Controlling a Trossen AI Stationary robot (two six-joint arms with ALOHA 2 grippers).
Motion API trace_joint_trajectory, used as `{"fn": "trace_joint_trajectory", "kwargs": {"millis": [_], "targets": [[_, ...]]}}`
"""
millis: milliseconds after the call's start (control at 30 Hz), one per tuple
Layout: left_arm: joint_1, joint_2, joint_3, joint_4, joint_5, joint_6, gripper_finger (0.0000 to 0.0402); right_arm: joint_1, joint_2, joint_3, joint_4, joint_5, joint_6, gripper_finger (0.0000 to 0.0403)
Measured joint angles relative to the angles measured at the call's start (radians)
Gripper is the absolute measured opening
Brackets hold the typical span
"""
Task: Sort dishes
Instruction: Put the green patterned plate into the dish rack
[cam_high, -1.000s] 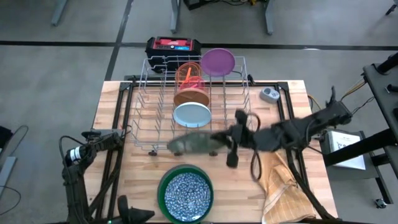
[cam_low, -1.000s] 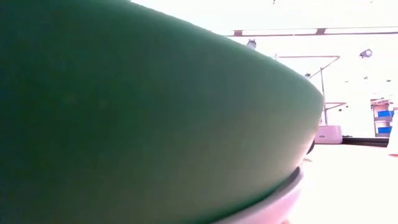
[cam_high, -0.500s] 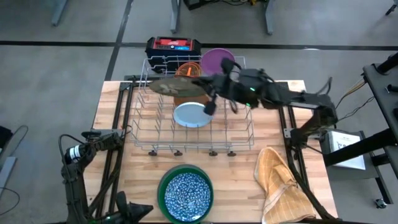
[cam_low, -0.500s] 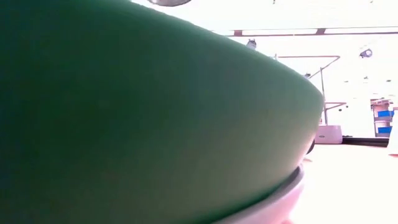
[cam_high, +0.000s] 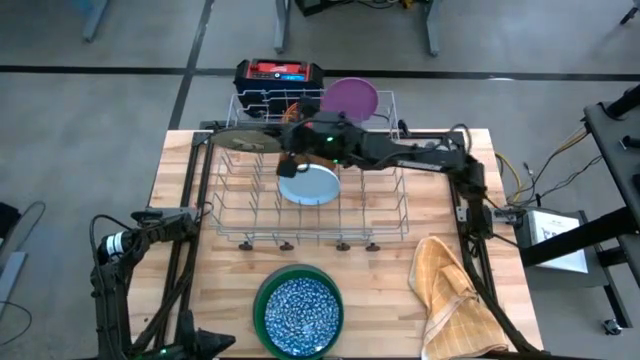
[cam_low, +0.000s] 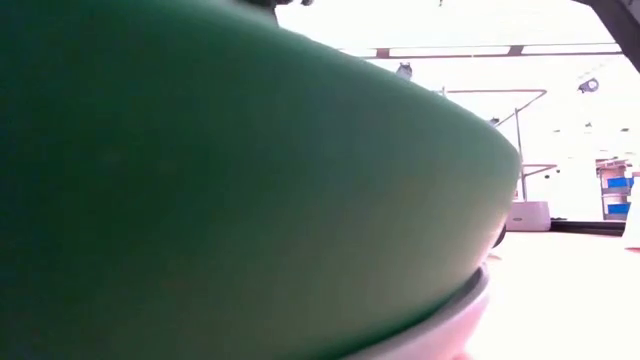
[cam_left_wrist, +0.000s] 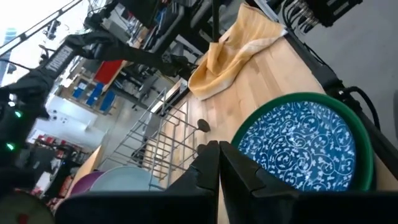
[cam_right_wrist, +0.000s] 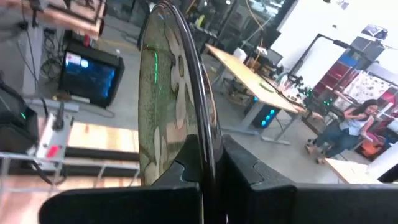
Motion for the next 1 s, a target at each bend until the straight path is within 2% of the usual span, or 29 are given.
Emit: {"fn": "trace_joint_trajectory", "kwargs": {"millis": [200, 400, 733, 800, 933, 1000], "targets": [[-0.002, 0.000, 0.000, 0.003, 0.029, -0.028, 0.0000, -0.001, 0.068, 0.000, 0.028, 0.048, 0.001, 0.0011], [-0.002, 0.000, 0.000, 0.004, 0.074, -0.097, 0.0000, -0.011, 0.097, 0.001, 0.058, 0.050, 0.002, 0.0010], [-0.003, 0.000, 0.000, 0.004, 0.079, -0.097, 0.0000, -0.045, 0.116, 0.001, 0.063, 0.040, 0.046, 0.0010], [-0.003, 0.000, 0.000, 0.004, 0.079, -0.096, 0.0000, -0.048, 0.116, 0.001, 0.063, 0.026, 0.060, 0.0010], [-0.003, 0.000, 0.000, 0.004, 0.076, -0.078, 0.0000, -0.062, 0.116, 0.001, 0.067, -0.068, 0.132, 0.0010], [-0.003, 0.000, 0.000, 0.004, 0.076, -0.076, 0.0000, -0.064, 0.116, 0.000, 0.073, -0.069, 0.140, 0.0010]]}}
